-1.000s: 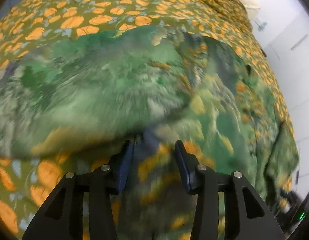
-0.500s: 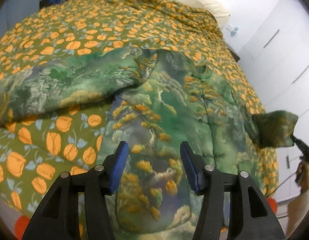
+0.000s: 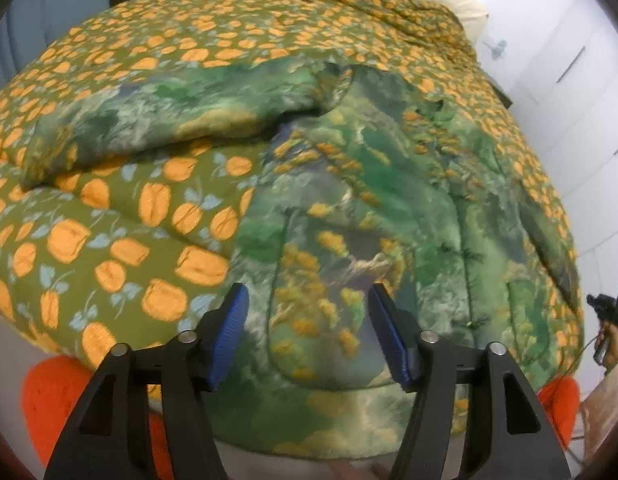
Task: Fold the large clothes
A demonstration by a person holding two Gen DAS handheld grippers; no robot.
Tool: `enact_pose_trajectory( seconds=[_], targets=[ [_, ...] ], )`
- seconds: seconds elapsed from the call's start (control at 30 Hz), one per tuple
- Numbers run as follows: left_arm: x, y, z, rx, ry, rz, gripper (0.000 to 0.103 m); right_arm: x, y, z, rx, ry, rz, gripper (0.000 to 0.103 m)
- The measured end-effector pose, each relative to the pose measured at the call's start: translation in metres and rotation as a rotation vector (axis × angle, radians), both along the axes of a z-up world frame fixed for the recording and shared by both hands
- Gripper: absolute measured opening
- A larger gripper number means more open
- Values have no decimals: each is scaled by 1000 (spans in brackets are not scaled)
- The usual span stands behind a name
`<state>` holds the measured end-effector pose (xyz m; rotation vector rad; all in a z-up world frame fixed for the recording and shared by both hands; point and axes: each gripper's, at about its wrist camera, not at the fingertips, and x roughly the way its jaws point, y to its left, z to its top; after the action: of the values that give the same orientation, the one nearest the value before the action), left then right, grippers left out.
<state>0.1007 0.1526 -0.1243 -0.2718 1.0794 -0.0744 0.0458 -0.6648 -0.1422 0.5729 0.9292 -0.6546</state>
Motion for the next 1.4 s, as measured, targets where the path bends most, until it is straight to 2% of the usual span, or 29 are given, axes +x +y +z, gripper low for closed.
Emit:
enact_pose_trajectory(
  seconds=[0.1,0.17,0.2,0.23,0.27,0.3,0.33,0.37,0.43,0.5,0.53,0.63,0.67,0.7,0.77,0.83,0.87,0.9,1.03,1.13,1.2,1.3,1.37,1.4],
  targets=[
    [-7,1,-6,53,7,14,74,-6,-10,-14,3,34,-29,10],
    [-12,6,-8,97,11,15,77,-15,-6,-13,-7,31,-53,12],
    [-14,10,-9,103,17,22,80,-18,0,-8,-27,29,-46,16],
    [-16,16,-11,97,21,36,84,-19,9,-3,-42,34,-33,31],
    [-18,22,-13,82,24,49,86,-20,25,6,-66,37,9,40],
    [-18,30,-16,51,35,62,87,-24,36,12,-70,31,37,61],
    [-18,34,-18,28,46,66,88,-26,60,20,-59,13,100,73],
    [-17,40,-24,-9,69,66,90,-26,82,25,-35,0,164,74],
    [-14,44,-36,-66,124,50,91,-25,128,26,62,-31,303,74],
    [-10,42,-50,-103,172,10,91,-23,168,14,187,-42,416,75],
    [-10,39,-56,-100,191,-7,91,-21,197,0,275,-31,487,75],
    [-11,27,-70,-51,220,-60,91,-13,252,-38,363,55,603,74],
    [-13,23,-72,-41,217,-84,85,-12,262,-46,359,83,623,74],
    [-14,20,-72,-40,216,-97,76,-10,270,-55,355,110,636,73],
    [-15,19,-74,-74,238,-120,24,-7,279,-68,393,140,651,57],
    [-17,20,-71,-59,230,-132,15,-10,280,-67,378,152,655,29],
    [-19,19,-68,-55,221,-148,13,-12,280,-64,376,152,656,21],
    [-21,18,-64,-44,214,-159,12,-14,278,-59,386,145,651,16],
    [-34,6,-52,53,199,-221,12,-28,284,-36,360,142,654,15],
    [-35,5,-58,103,220,-234,13,-32,286,-40,354,170,651,15],
    [-31,6,-63,103,240,-223,15,-34,285,-51,366,179,630,15],
    [-28,2,-54,136,213,-212,26,-29,285,-55,341,164,605,16],
    [-31,-1,-40,179,159,-191,48,-29,283,-48,307,138,577,24],
    [-34,-1,-34,182,133,-185,56,-29,283,-45,290,127,565,34]
  ],
)
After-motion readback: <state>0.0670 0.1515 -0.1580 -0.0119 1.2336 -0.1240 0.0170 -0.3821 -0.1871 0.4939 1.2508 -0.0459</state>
